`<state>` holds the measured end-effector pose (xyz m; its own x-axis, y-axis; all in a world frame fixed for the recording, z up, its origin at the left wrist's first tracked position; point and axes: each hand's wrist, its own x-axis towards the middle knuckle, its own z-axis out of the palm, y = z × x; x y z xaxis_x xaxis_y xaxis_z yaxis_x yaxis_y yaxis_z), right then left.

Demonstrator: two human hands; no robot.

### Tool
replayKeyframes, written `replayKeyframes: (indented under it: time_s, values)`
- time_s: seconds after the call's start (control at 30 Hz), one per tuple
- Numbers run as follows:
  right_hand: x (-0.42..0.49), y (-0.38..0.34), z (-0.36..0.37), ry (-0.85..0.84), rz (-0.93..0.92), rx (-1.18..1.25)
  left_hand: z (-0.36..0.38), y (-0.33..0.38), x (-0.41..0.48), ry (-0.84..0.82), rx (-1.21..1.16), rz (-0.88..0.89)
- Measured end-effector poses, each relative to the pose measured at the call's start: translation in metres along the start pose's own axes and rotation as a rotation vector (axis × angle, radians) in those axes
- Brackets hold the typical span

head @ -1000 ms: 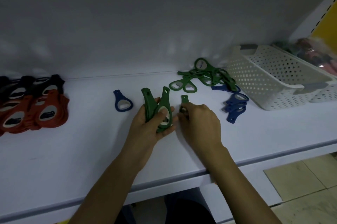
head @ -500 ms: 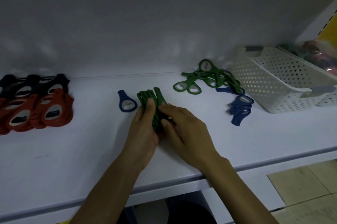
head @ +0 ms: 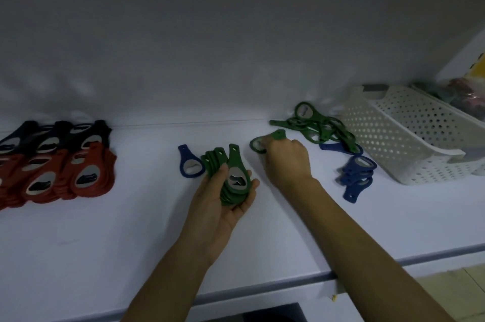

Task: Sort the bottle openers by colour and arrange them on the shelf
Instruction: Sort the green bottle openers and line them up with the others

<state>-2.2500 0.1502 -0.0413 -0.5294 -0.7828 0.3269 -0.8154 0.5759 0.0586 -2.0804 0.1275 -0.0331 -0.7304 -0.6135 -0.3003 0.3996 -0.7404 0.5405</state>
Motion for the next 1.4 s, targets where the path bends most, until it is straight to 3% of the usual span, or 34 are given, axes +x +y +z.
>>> replayKeyframes:
  time_s: [0.07,0.13,0.23,0.5,0.67,0.8,0.93,1.07,1.13,1.2,1.27,1.33,1.4]
  values:
    - [-0.005,-0.003,-0.002,0.052,-0.031,-0.044,-0.001,0.0,0.001,0.009,-0.024,-0.02]
    - [-0.006,-0.003,0.001,0.169,-0.045,0.063,-0.003,0.0,0.003,0.011,-0.011,-0.034]
    - [-0.007,-0.004,0.01,0.093,-0.024,0.249,-0.002,-0.001,0.002,-0.005,0.016,-0.029]
    - [-0.007,-0.008,0.001,0.191,-0.09,-0.079,-0.002,0.002,0.0,-0.022,-0.047,-0.056]
    - [-0.011,0.0,0.009,0.084,-0.074,0.276,-0.003,0.001,-0.001,-0.016,-0.055,-0.06]
    - [-0.01,-0.006,0.005,0.104,-0.113,0.075,-0.003,0.002,-0.002,-0.015,-0.068,-0.051]
    - [-0.015,-0.008,-0.008,0.316,-0.12,-0.088,-0.004,0.002,-0.001,0.006,-0.071,-0.052]
    - [-0.017,0.001,-0.014,0.593,0.0,0.273,-0.005,0.001,0.0,0.02,-0.082,-0.046]
    - [-0.025,-0.005,-0.018,0.694,-0.133,0.393,-0.006,0.001,0.001,0.004,-0.084,-0.034]
    - [-0.033,-0.017,-0.019,0.613,-0.372,0.51,-0.006,0.002,0.0,-0.04,-0.041,-0.02]
    - [-0.039,-0.031,-0.019,0.419,-0.514,0.71,-0.005,0.004,-0.001,-0.084,-0.013,-0.014]
    - [-0.041,-0.04,-0.02,0.236,-0.431,1.066,-0.006,0.004,-0.001,-0.092,-0.001,0.006]
    - [-0.04,-0.04,-0.019,0.254,-0.211,1.309,-0.006,0.002,0.002,-0.081,0.014,0.032]
